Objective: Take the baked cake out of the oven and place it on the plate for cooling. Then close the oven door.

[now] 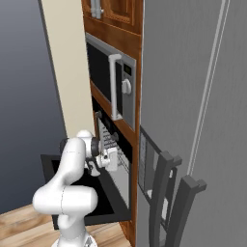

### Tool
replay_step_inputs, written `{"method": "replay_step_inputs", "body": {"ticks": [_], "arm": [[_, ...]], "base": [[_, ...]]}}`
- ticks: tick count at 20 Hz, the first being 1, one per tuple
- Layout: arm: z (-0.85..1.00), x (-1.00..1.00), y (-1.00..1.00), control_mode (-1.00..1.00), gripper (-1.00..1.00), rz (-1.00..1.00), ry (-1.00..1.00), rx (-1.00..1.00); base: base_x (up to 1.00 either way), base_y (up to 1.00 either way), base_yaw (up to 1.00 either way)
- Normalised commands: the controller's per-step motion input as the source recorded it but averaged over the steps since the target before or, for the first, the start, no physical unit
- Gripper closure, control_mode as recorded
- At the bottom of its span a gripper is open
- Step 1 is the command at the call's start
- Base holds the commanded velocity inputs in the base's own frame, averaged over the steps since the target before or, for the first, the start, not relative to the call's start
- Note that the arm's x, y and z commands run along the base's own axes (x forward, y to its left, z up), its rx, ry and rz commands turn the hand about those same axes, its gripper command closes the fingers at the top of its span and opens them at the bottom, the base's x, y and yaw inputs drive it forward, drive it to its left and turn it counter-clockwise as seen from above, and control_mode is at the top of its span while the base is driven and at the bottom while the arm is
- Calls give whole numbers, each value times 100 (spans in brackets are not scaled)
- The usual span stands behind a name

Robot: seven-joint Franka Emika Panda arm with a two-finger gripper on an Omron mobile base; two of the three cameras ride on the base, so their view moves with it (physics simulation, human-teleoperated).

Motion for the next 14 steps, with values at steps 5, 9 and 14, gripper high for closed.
{"method": "replay_step_inputs", "body": {"ticks": [5, 9, 14], "arm": [[-11, 40, -18, -100, 100, 0, 0, 0], [-14, 22, 1, -100, 100, 0, 2, 5], [-28, 0, 37, -100, 100, 4, 11, 14]], "base": [[0, 0, 0], [0, 0, 0], [0, 0, 0]]}}
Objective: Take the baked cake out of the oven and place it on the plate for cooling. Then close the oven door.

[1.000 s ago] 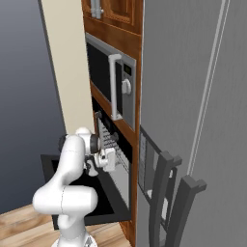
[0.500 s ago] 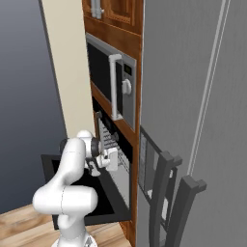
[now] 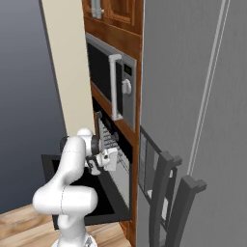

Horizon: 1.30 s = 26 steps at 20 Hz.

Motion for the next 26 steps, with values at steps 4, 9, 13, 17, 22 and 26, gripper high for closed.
{"method": "replay_step_inputs", "body": {"ticks": [4, 9, 13, 17, 22, 26], "arm": [[-34, -5, 69, -100, 100, 6, 17, 16], [-36, -21, 73, -100, 100, 9, 18, 17], [-32, -31, 80, -100, 100, 10, 22, 19], [-30, -44, 87, -100, 100, 11, 22, 20], [-35, -61, 99, -100, 100, 11, 17, 16], [-38, -71, 100, -100, 100, 11, 10, 12]], "base": [[0, 0, 0], [0, 0, 0], [0, 0, 0], [0, 0, 0], [0, 0, 0], [0, 0, 0]]}}
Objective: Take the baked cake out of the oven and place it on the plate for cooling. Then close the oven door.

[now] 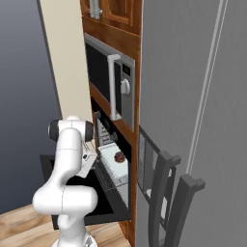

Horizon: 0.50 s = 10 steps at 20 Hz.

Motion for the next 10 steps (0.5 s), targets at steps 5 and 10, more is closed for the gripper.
{"method": "replay_step_inputs", "body": {"ticks": [5, 10], "arm": [[-37, -71, 100, -100, 100, 11, 8, 9], [-37, -75, 100, -100, 100, 10, 7, 6]], "base": [[0, 0, 0], [0, 0, 0]]}}
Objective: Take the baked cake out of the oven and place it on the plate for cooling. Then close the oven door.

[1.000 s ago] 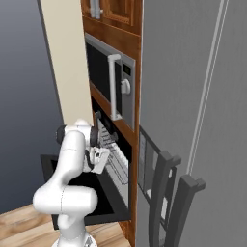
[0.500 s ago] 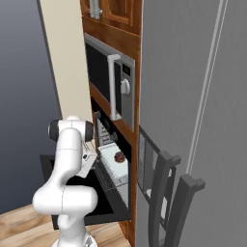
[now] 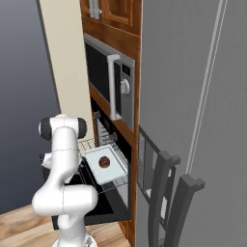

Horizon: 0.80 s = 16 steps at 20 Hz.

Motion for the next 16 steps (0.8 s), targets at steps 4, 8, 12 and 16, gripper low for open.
{"method": "replay_step_inputs", "body": {"ticks": [4, 8, 12, 16], "arm": [[-33, -68, 100, -100, 100, 10, 9, 6], [-9, -30, 73, -100, -100, 2, 13, 8], [47, -30, 18, -100, -100, 0, 4, 11], [100, -59, -3, -100, -100, 0, -5, 16]], "base": [[0, 0, 0], [0, 0, 0], [0, 0, 0], [0, 0, 0]]}}
